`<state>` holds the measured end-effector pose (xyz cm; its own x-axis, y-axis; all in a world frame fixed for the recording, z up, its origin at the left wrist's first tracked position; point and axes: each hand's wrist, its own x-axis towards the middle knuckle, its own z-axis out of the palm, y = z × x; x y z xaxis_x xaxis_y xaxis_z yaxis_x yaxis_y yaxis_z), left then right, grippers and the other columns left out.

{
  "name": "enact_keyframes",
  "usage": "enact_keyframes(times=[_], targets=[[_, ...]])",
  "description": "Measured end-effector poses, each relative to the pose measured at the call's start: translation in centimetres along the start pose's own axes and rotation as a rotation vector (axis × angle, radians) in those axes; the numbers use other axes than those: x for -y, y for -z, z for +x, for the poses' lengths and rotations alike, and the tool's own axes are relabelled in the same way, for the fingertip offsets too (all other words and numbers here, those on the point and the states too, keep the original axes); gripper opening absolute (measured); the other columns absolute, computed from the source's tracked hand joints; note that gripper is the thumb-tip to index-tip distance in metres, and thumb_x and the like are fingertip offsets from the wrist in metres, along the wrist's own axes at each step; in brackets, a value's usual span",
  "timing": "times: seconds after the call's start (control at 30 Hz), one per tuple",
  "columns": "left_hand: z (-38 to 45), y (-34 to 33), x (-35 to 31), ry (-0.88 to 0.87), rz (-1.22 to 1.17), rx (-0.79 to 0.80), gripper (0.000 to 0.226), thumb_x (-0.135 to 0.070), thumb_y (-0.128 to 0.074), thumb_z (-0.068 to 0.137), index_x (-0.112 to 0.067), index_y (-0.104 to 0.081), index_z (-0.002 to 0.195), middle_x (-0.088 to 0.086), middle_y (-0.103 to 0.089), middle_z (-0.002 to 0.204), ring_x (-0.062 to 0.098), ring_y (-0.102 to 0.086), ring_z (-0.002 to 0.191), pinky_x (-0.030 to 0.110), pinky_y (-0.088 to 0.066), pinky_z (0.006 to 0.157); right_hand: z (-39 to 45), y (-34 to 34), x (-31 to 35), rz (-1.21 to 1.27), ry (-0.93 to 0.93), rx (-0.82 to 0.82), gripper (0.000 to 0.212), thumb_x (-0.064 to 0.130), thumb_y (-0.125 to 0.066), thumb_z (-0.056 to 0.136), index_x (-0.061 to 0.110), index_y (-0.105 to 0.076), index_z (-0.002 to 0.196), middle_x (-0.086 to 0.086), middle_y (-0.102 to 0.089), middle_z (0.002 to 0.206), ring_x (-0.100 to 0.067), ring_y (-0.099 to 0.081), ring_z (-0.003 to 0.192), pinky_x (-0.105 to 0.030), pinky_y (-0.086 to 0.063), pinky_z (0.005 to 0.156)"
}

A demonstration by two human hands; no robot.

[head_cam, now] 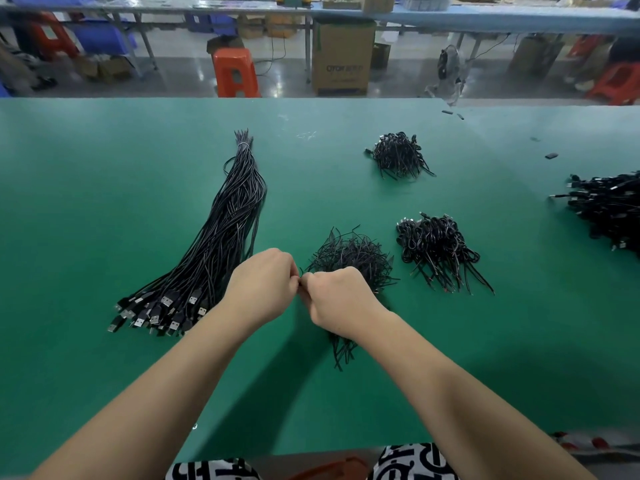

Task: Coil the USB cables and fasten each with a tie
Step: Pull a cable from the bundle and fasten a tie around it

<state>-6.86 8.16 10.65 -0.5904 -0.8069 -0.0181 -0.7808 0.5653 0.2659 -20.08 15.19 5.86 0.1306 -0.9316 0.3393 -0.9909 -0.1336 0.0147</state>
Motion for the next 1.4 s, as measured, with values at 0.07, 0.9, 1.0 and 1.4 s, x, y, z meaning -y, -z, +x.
enact_keyframes(times=[0.07, 0.9, 1.0, 1.4], targets=[[0.2, -0.5, 0.0, 0.0, 0.019, 0.005, 0.02, -0.021, -0.055, 0.093, -0.017, -0.072, 0.082, 0.003, -0.065, 0.09, 0.028, -0.062, 0.087, 0.042, -0.054, 0.076, -0.1, -0.3, -0.1, -0.011, -0.018, -0.033, 0.023, 0.02, -0.074, 0.081, 0.016, -0.058, 0.065, 0.002, -0.056, 0.05, -0.024, -0.052, 0.037, -0.023, -0.022, 0.045], [0.5, -2.0, 0.9, 0.316, -1.042, -0.122, 0.017, -0.017, -0.062, 0.097, -0.012, -0.063, 0.081, -0.006, -0.051, 0.063, 0.008, -0.039, 0.054, 0.022, -0.032, 0.051, 2.3, 0.3, -0.5, 1.079, -0.552, -0.076, 0.019, 0.025, -0.062, 0.099, 0.018, -0.076, 0.11, 0.013, -0.07, 0.096, -0.01, -0.064, 0.091, -0.033, -0.054, 0.085], [0.3, -2.0, 0.8, 0.254, -0.953, -0.159, 0.015, -0.021, -0.061, 0.098, -0.015, -0.062, 0.085, -0.007, -0.054, 0.067, 0.005, -0.043, 0.055, 0.018, -0.034, 0.051, 2.3, 0.5, -0.7, 1.116, -0.56, -0.071, 0.02, 0.024, -0.061, 0.1, 0.017, -0.077, 0.109, 0.0, -0.074, 0.101, -0.013, -0.065, 0.095, -0.029, -0.049, 0.085], [-0.3, -2.2, 1.2, -0.397, 0.03, -0.464, 0.023, 0.012, -0.068, 0.079, -0.008, -0.059, 0.087, 0.006, -0.055, 0.079, 0.028, -0.045, 0.062, 0.036, -0.029, 0.07, 2.3, 1.2, -1.6, 1.573, -0.662, 0.204, 0.031, 0.028, -0.059, 0.102, 0.007, -0.07, 0.082, -0.001, -0.065, 0.068, -0.015, -0.057, 0.062, -0.024, -0.047, 0.06]])
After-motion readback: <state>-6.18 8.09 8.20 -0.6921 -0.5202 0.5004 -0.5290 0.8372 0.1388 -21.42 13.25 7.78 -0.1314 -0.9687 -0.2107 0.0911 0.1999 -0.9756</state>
